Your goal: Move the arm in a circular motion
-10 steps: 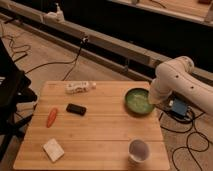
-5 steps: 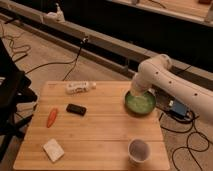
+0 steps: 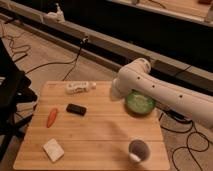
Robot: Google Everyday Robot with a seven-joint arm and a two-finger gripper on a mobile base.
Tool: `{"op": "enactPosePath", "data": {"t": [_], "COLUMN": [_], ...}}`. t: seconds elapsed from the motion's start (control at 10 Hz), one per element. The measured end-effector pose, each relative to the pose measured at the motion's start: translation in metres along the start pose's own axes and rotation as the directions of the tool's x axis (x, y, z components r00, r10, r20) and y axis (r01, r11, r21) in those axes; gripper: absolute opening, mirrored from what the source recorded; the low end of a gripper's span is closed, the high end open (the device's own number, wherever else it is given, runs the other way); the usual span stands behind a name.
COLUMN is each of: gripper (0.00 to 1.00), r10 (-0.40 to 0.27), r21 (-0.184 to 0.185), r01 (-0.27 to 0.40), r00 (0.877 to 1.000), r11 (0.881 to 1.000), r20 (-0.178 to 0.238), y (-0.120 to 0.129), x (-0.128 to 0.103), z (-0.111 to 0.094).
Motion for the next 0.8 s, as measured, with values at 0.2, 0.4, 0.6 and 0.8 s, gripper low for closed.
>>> {"op": "enactPosePath", "data": {"t": [0.2, 0.4, 0.6, 0.8], "gripper": [0.00, 0.00, 0.00, 0.00], "r10": [-0.018, 0.016, 0.104, 0.187], "r21": [-0.059, -0.120, -0.131, -0.081], "r01": [0.018, -0.025, -0.132, -0.224], "r00": [1.000, 0.997, 0.973, 0.928], "r11": [0.998, 0.992, 0.983, 0.971], "r20": [0.008, -0.077, -0.206, -0.323], "y": [0.043, 0.084, 0.103, 0.083], "x": [0.006, 0.057, 0.133, 0.196], "z": [-0.006, -0.016, -0.037, -0.056]}}
